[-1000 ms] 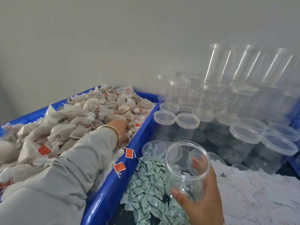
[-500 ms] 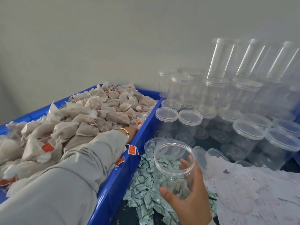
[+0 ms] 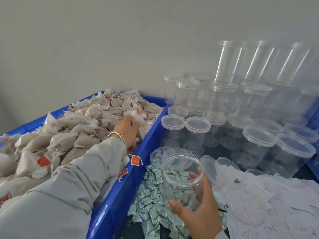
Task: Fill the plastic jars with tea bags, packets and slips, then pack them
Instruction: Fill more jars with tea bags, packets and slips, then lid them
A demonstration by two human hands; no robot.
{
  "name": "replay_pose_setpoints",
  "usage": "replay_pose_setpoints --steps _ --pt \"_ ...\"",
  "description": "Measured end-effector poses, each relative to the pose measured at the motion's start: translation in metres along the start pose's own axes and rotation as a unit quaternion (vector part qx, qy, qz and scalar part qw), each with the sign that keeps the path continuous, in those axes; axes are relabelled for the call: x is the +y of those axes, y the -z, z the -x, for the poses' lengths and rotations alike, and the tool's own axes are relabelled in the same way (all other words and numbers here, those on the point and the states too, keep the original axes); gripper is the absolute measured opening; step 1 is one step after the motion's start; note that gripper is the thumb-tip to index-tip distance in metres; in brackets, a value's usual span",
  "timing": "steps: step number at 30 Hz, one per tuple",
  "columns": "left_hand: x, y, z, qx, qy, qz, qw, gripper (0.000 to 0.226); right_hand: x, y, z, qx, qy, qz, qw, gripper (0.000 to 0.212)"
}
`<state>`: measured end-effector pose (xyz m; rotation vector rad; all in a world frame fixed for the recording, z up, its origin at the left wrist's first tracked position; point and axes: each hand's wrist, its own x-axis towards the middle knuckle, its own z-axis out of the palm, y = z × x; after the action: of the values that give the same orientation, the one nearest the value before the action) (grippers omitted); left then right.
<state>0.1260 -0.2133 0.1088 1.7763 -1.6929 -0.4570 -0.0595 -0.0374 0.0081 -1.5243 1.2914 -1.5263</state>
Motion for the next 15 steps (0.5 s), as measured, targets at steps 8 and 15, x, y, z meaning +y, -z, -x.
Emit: replay_pose_setpoints --steps 8,15 --pt "0.039 0.019 0.031 -0.153 0.143 0.616 0.759 0.041 0.001 0.002 -0.002 -0.008 -0.002 -0.002 1.000 0.093" --pt "0.060 0.007 0.071 -0.298 -0.011 0.476 0.827 0.027 0.001 0.001 -0.006 0.003 0.011 -0.007 1.000 0.090"
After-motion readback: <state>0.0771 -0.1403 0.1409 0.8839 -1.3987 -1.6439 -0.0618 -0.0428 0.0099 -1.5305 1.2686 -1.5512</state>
